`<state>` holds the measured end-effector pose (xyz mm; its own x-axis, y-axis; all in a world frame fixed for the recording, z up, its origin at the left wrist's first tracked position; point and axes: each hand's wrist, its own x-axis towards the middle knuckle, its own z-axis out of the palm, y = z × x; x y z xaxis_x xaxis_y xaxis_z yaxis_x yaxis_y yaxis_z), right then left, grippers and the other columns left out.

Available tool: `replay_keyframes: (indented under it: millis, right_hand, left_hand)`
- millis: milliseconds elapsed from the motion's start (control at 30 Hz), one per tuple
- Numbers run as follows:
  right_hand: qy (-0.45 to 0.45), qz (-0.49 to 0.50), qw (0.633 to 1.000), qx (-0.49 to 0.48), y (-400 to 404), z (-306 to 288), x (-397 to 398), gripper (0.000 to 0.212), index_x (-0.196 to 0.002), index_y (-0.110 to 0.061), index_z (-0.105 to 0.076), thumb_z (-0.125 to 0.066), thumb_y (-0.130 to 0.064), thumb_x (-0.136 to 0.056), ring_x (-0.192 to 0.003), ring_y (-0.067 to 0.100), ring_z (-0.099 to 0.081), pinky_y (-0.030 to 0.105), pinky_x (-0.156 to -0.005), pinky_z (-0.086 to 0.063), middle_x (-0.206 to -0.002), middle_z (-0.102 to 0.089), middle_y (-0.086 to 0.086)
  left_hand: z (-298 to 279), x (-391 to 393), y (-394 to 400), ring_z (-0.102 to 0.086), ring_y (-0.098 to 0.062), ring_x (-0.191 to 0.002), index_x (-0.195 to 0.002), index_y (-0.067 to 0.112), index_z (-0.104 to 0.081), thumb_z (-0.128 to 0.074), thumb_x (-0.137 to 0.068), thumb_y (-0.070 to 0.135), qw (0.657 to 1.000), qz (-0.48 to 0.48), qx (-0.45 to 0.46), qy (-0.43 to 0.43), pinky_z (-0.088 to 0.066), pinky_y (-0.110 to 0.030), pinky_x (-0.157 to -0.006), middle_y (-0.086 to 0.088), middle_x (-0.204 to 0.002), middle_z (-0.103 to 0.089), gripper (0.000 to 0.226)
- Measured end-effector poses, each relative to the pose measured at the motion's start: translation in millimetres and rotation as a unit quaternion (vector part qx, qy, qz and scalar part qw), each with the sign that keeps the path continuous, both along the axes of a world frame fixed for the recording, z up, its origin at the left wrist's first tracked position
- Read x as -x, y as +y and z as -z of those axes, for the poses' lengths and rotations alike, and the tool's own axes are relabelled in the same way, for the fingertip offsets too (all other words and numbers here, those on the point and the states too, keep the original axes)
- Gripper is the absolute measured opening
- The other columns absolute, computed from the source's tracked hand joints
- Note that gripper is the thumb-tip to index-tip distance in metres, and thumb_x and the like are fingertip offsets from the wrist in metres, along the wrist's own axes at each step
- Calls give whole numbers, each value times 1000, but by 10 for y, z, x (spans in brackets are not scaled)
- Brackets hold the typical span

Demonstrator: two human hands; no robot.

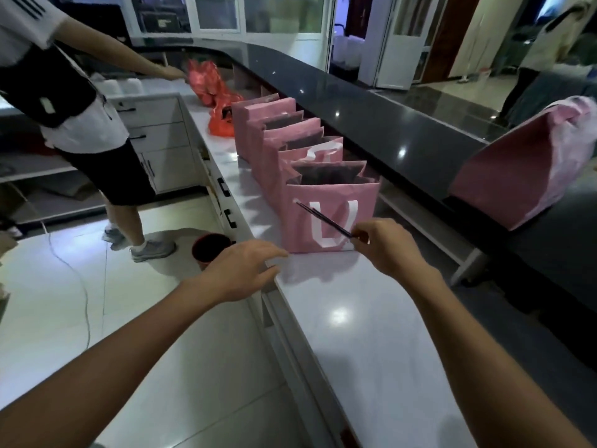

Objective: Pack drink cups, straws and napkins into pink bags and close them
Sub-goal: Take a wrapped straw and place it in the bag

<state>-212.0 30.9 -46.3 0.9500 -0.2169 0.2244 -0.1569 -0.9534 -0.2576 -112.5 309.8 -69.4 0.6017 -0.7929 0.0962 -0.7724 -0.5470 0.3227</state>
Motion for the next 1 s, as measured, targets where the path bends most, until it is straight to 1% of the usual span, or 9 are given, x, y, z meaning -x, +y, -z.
replay_keyframes:
  millis: [100,167,267,400,500,567,700,833,1000]
  right_hand:
    - [-2,17,999,27,-226,-138,-323,6,-89,-18,-71,-69,-23,-92,-68,18,-60,28,-59,-47,-84,-69,-1]
    - [4,31,998,54,-345,-244,-492,6,-89,-17,-71,-67,-21,-91,-71,24,-57,29,-59,-39,-85,-68,2]
    - [13,44,996,79,-529,-353,-764,10,-93,-19,-74,-65,-20,-89,-80,28,-61,32,-62,-43,-90,-69,3]
    - [34,38,988,143,-755,-405,-1149,17,-100,-21,-76,-63,-21,-90,-84,23,-62,33,-63,-49,-93,-69,1]
    - [50,30,980,189,-873,-405,-1445,19,-97,-23,-76,-60,-19,-89,-85,22,-62,36,-63,-54,-92,-69,-2]
    - [69,25,974,214,-913,-389,-1626,18,-93,-25,-75,-58,-18,-90,-85,23,-60,34,-60,-49,-94,-68,-3]
    - [101,2,960,261,-933,-273,-1931,14,-90,-26,-72,-63,-15,-90,-95,22,-55,32,-63,-33,-95,-65,-4]
    - [116,-21,959,258,-900,-137,-2237,10,-83,-20,-68,-71,-10,-82,-97,29,-61,34,-64,-38,-87,-66,0]
    - [153,-50,953,256,-775,-15,-2524,18,-88,-20,-66,-79,-14,-76,-96,27,-64,37,-73,-48,-85,-68,1]
  left_hand:
    - [-46,-326,-188,-55,-14,-124,-135,30,-61,-57,-100,37,1000,-8,18,-5,-45,-39,-104,8,-132,-63,36]
    - [-88,-530,-307,-56,-15,-122,-133,28,-63,-59,-99,35,999,-10,35,-6,-46,-38,-104,6,-131,-64,35]
    - [-194,-869,-550,-60,-18,-117,-128,22,-67,-61,-98,28,996,10,76,-36,-44,-31,-98,3,-125,-68,31]
    - [-357,-1341,-973,-63,-22,-109,-121,15,-71,-56,-98,25,991,53,103,-63,-52,-37,-92,-3,-116,-71,29]
    - [-378,-1712,-1264,-63,-25,-108,-122,10,-70,-55,-98,13,990,89,93,-51,-52,-43,-98,-8,-117,-71,28]
    - [-337,-1940,-1386,-62,-26,-110,-123,10,-69,-58,-97,10,991,103,74,-41,-50,-45,-100,-9,-118,-70,28]
    - [-223,-2280,-1455,-58,-22,-118,-135,19,-60,-61,-93,37,993,116,32,-22,-48,-45,-104,-3,-126,-66,46]
    - [-131,-2499,-1431,-50,-22,-133,-145,17,-49,-55,-82,61,990,136,33,-21,-39,-42,-114,-4,-140,-59,77]
    - [16,-2621,-1392,-41,-18,-139,-142,20,-50,-55,-78,73,986,143,66,-46,-16,-37,-124,2,-140,-57,83]
